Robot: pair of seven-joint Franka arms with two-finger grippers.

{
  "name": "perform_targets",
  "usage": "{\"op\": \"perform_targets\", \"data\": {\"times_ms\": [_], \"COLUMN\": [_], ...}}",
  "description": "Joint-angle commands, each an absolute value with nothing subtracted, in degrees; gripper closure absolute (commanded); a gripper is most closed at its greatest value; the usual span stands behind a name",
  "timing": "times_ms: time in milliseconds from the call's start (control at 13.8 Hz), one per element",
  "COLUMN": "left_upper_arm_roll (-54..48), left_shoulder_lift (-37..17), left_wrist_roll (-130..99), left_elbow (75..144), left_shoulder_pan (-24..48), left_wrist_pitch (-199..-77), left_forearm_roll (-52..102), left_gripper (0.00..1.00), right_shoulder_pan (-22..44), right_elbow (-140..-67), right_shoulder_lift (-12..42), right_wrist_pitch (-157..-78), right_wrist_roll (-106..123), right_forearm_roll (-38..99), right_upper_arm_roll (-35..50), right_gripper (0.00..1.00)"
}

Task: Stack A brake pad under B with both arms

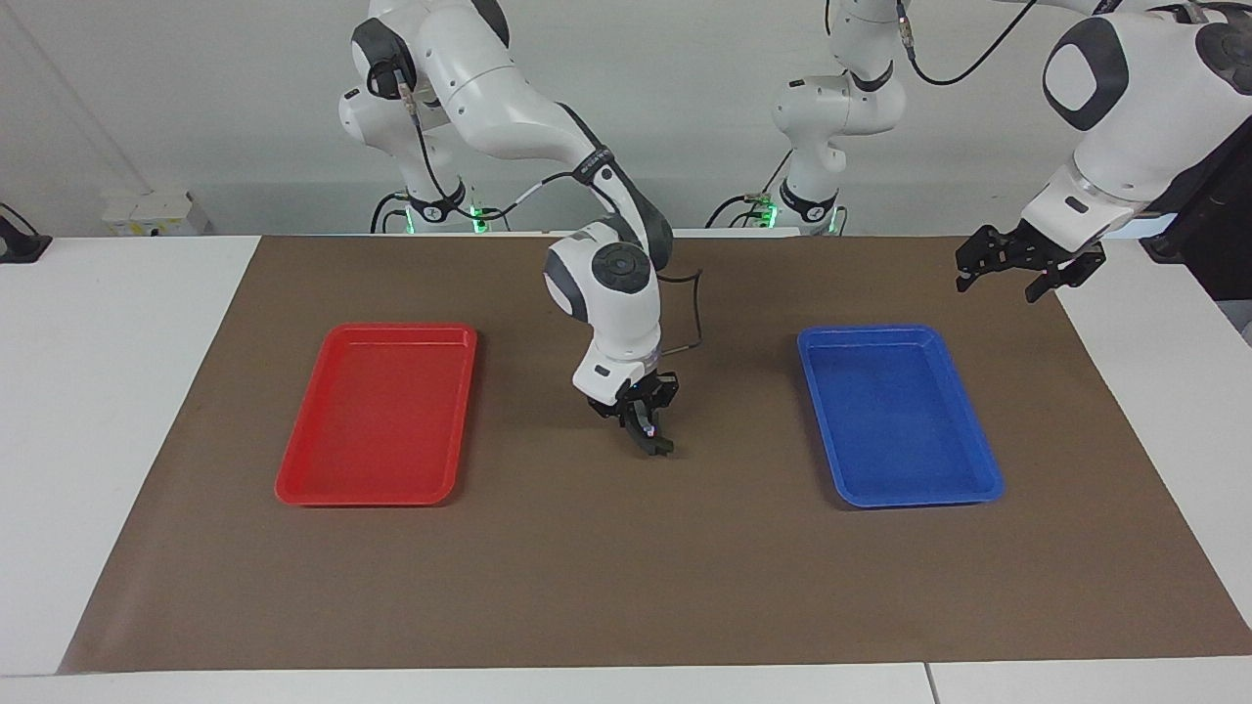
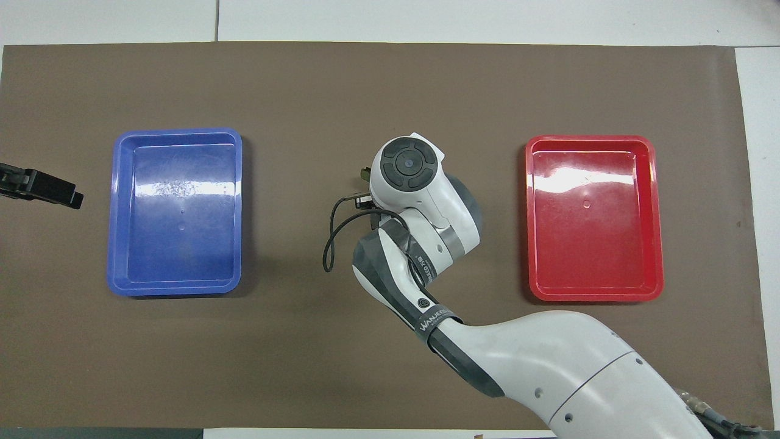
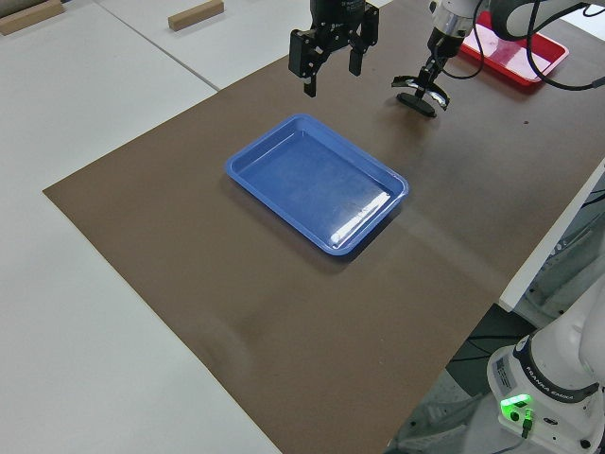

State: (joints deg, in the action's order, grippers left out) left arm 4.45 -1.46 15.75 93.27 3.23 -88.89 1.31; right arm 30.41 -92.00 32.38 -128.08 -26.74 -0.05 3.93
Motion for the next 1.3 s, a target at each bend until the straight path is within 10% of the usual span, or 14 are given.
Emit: {"op": "perform_targets", "data": {"times_ms": [0,1228], "left_upper_arm_roll": [4.0,3.5], "left_shoulder_lift": [-0.6,-0.3], "left_wrist_roll": [16.3,17.8], "left_elbow": [92.9,93.5], "left_shoulder_pan": [2.8,2.9], "left_wrist_pitch": [-86.8,-87.3], "left_forearm_roll": [0.4,-1.8], "left_gripper": [0.01,0.01], "right_shoulder_pan": [30.4,30.6], "right_elbow": [-92.8,-95.5], "right_shoulder_lift": [32.3,31.7], "right_wrist_pitch": [-129.1,-129.5], "right_wrist_roll": [-28.5,-30.0], "right_forearm_roll": [-1.2,-2.6], "right_upper_arm_roll": [3.9,3.8], "right_gripper": [1.00,0.90]}}
